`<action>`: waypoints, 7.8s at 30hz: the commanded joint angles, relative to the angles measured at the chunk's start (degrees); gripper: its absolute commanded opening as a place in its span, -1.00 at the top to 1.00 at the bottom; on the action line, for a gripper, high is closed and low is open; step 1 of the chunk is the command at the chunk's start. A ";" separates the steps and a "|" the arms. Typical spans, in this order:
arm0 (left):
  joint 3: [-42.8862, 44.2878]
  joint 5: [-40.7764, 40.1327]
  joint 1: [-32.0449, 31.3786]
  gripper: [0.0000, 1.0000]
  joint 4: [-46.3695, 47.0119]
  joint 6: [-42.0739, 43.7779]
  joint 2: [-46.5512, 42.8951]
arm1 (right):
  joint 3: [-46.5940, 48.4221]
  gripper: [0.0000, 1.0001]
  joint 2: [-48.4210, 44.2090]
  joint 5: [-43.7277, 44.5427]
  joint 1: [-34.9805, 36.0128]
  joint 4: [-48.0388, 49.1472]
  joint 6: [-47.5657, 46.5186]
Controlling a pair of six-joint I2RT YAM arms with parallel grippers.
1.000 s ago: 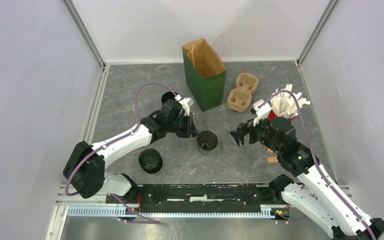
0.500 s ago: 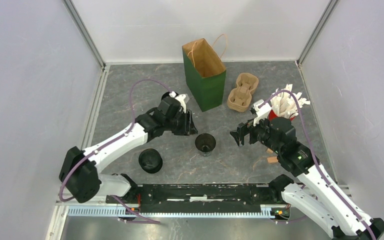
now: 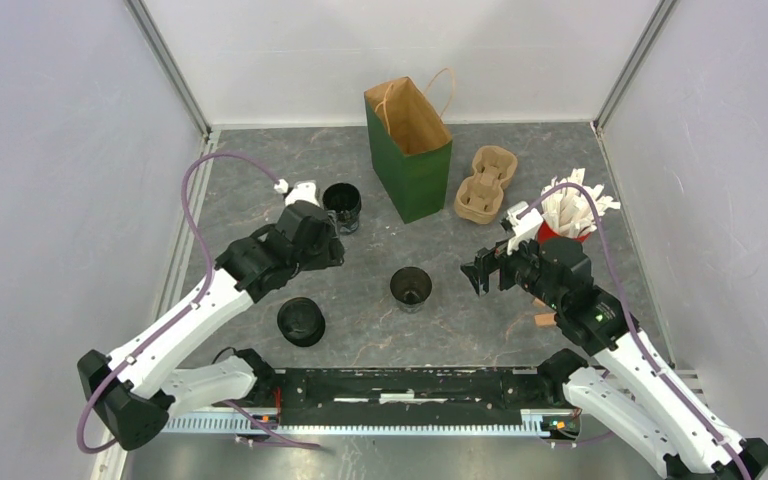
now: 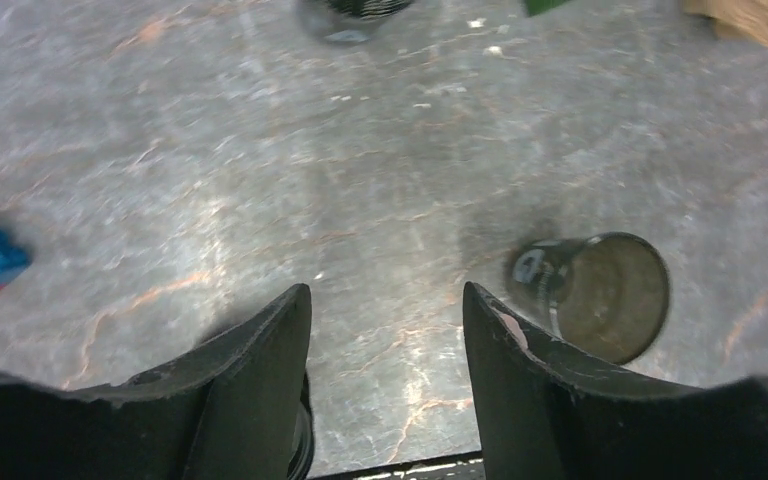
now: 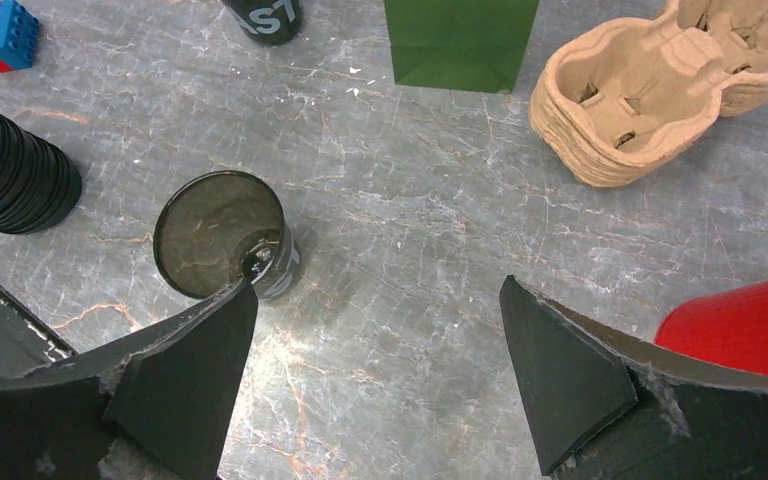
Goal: Pack the takeout coffee
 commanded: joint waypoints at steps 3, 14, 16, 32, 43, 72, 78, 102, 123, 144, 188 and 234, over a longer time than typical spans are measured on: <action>-5.11 -11.33 1.00 -0.19 -7.31 -12.44 -2.98 | -0.61 -0.98 -0.13 -0.22 0.13 1.54 0.39; -11.12 -11.05 1.93 0.01 -11.46 -29.38 -2.93 | -1.24 -0.97 0.21 -0.24 0.09 2.13 0.59; -11.85 -10.59 1.93 0.01 -11.56 -30.61 -2.82 | -1.14 -0.98 0.33 -0.30 0.09 2.07 0.50; -14.91 -10.10 1.93 0.00 -13.35 -34.65 -1.95 | -1.50 -0.97 -0.61 0.28 0.14 1.54 0.87; -15.47 -10.01 1.93 0.00 -13.23 -35.31 -1.74 | -1.68 -0.97 -1.09 0.72 0.14 1.19 1.04; -13.85 -11.08 1.93 0.51 -9.03 -27.73 -3.11 | -1.92 -0.97 -0.83 1.29 0.09 1.10 0.93; -13.35 -10.54 1.93 0.46 -8.66 -26.36 -3.43 | -1.94 -0.97 -0.70 1.39 0.12 1.01 0.90; -9.06 -7.95 1.93 0.76 -10.92 -22.42 -5.99 | -2.11 -0.97 -0.31 1.43 0.09 1.27 0.55; -5.93 8.48 1.93 0.76 1.88 -16.35 -18.39 | -9.40 -0.96 1.93 -14.55 0.08 32.08 4.30; -9.88 42.27 1.93 0.57 26.78 -13.57 -8.98 | -31.08 -0.96 7.76 -13.15 9.08 89.65 -6.45; 25.26 -3.67 2.10 -0.40 -6.58 4.56 -20.36 | 18.50 -0.48 62.12 14.80 43.96 34.07 4.13; 20.80 -6.54 2.10 -0.43 -6.63 5.66 -20.86 | 15.68 -0.64 60.58 16.35 41.60 28.38 -0.35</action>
